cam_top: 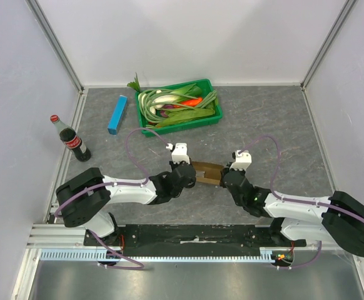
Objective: Fold the paper box
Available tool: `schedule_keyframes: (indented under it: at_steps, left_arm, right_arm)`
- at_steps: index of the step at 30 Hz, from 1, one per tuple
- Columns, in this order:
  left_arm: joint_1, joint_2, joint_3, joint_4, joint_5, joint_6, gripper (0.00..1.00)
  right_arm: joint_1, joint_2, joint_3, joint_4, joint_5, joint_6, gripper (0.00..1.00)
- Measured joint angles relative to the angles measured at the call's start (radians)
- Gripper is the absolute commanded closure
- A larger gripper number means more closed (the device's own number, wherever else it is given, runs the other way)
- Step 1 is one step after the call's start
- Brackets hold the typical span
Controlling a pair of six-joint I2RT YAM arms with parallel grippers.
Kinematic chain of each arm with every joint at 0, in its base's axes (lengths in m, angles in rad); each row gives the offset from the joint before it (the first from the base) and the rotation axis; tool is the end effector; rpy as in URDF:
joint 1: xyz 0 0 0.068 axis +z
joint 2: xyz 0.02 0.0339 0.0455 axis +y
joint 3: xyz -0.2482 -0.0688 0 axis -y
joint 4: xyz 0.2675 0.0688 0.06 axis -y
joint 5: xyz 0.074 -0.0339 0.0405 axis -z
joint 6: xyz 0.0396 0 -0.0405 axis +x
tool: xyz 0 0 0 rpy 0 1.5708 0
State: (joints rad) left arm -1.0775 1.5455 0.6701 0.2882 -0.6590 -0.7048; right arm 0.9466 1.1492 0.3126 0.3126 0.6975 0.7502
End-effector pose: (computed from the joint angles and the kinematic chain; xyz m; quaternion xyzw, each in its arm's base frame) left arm 0.1723 -0.2693 0.1363 0.0044 0.8479 -0.1683 0.5027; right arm 0.1565 0.1738 0.1294 0.0902 0.8268 0.1567 0.5326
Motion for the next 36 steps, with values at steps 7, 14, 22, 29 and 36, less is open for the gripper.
schedule_keyframes:
  at_steps: [7, 14, 22, 29, 36]
  left_arm:
    - [-0.030, -0.011, -0.039, 0.033, -0.048, -0.024, 0.98]
    - [-0.052, -0.031, -0.074, 0.037, -0.093, -0.048, 0.98]
    - [-0.076, -0.032, -0.082, 0.001, -0.172, -0.073, 0.98]
    - [-0.098, -0.032, -0.082, -0.053, -0.237, -0.108, 0.98]
    - [-0.135, -0.011, -0.060, -0.110, -0.296, -0.135, 0.98]
  right_arm:
    - [0.045, -0.040, -0.017, -0.026, 0.013, -0.001, 0.92]
    - [0.053, -0.127, 0.048, -0.258, -0.070, 0.045, 0.52]
    - [0.052, -0.322, 0.073, -0.530, -0.254, 0.122, 0.26]
    - [0.051, -0.651, 0.048, -0.673, -0.372, 0.363, 0.02]
    - [0.040, -0.730, 0.059, -0.699, -0.319, 0.482, 0.02]
